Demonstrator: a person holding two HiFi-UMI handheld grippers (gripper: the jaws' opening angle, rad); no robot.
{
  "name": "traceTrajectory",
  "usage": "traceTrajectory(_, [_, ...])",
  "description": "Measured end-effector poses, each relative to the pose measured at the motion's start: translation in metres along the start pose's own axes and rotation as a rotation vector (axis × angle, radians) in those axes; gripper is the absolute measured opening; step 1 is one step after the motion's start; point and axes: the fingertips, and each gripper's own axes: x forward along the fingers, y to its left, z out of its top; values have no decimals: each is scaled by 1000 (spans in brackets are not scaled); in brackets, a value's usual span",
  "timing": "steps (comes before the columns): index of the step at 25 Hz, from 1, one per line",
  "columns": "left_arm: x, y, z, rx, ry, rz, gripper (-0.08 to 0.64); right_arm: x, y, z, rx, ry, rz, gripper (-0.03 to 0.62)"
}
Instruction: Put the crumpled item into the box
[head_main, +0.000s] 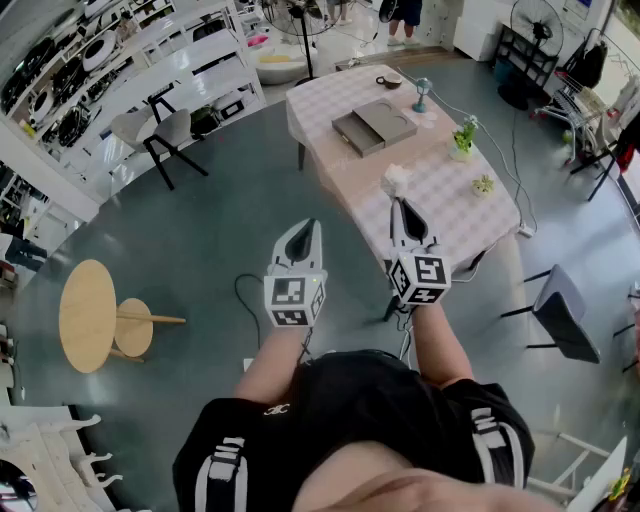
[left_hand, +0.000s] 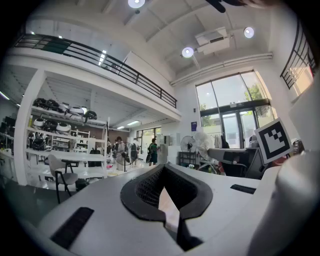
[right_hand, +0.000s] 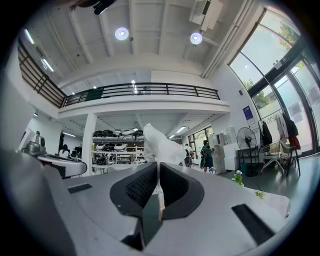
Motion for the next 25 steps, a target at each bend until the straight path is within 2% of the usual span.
traceTrajectory(8, [-8,9,-4,1,6,-5,-11,-2,8,-2,-2,-17,-3,21])
traceTrajectory(18, [-28,58,-13,43,10,-43,-10,12,48,-10,-38,-16,-43,21])
traceTrajectory(25, [-36,96,-18,33,16,-43,-9,26,67,-14,-29,-13,-83,21])
